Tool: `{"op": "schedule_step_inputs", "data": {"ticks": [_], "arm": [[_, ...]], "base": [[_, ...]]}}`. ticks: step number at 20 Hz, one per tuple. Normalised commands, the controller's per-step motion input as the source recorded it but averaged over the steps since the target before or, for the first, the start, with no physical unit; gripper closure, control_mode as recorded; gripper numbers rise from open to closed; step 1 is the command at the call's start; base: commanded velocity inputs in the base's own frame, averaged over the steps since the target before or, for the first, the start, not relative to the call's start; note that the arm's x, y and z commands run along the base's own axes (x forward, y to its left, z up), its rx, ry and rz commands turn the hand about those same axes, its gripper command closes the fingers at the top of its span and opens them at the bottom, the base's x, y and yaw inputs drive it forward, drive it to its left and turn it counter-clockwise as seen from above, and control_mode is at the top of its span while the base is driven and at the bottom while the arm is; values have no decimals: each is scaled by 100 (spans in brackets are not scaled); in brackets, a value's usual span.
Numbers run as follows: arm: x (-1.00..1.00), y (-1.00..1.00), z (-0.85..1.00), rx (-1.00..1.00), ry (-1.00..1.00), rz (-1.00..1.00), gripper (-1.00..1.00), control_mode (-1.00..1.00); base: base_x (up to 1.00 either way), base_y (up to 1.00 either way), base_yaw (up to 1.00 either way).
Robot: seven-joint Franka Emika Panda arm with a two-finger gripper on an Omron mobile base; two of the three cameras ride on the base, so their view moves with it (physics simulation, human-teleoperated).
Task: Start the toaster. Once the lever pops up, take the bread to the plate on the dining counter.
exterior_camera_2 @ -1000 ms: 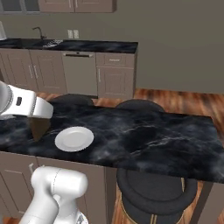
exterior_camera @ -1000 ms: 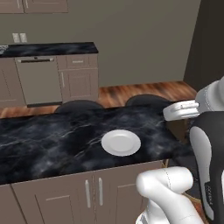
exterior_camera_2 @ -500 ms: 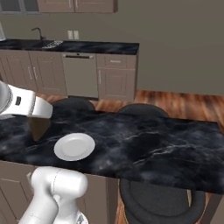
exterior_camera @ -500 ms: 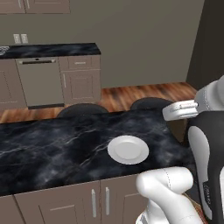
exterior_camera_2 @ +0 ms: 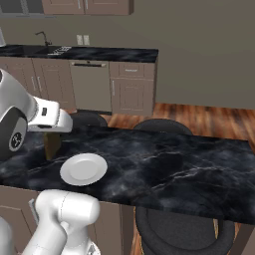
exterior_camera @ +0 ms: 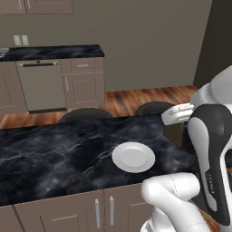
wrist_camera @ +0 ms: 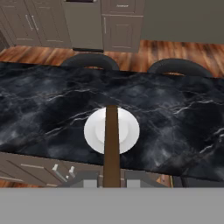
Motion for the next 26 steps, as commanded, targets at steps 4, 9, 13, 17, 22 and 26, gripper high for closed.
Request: {"op": "schedule_step_inputs", "data": {"ticks": [4, 9, 13, 17, 22, 26], "arm": [[53, 0, -68, 0, 6, 16, 100, -100], [47, 0, -61, 0, 2, 12, 100, -100], [49, 0, -52, 3, 2, 11, 100, -100], [47, 0, -47, 3, 6, 9, 100, -100], [47, 1, -40, 3, 6, 5, 100, -100], [42, 1, -38, 0, 4, 1, 100, -100]], "base": [[0, 0, 0], [0, 0, 0], [0, 0, 0], [0, 0, 0], [0, 0, 0], [0, 0, 0]]}}
